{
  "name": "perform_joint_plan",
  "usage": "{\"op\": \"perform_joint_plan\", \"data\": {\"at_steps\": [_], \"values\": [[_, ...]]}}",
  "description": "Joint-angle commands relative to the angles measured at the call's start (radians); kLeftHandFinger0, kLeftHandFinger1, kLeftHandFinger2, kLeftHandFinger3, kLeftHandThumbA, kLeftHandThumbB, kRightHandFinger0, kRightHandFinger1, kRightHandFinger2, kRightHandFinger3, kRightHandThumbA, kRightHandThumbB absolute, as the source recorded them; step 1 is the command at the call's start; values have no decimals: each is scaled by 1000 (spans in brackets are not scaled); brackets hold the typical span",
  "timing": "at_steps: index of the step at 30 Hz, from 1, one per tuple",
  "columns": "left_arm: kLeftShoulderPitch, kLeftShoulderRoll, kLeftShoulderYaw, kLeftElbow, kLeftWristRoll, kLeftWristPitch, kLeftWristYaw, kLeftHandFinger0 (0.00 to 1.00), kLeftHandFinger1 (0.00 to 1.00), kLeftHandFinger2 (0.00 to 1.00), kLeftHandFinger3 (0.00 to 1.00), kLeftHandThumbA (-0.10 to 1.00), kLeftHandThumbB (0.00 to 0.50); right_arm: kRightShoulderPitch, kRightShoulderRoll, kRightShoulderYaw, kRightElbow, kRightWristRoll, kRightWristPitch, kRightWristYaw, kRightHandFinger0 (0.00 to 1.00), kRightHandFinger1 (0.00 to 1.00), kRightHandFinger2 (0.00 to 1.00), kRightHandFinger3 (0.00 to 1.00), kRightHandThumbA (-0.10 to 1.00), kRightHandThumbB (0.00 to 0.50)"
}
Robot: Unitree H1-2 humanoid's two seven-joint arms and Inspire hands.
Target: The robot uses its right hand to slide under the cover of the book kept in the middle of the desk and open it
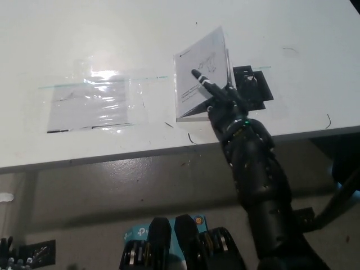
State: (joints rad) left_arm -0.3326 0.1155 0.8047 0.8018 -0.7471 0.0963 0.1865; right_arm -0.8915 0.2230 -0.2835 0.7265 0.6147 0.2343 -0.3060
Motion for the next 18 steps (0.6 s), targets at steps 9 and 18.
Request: {"op": "perform_joint_plan", "data": {"at_steps": [9, 18], "values": [[2, 6, -9, -45, -7, 25, 32, 867, 1000, 1000, 1000, 1000, 59, -115, 37, 57, 59, -90, -52, 56, 848, 847, 868, 1000, 1000, 154], [4, 6, -15, -60, -3, 33, 51, 903, 1000, 1000, 1000, 1000, 62, -138, -12, 199, 163, -236, -75, 122, 869, 856, 878, 1000, 1000, 156]]}}
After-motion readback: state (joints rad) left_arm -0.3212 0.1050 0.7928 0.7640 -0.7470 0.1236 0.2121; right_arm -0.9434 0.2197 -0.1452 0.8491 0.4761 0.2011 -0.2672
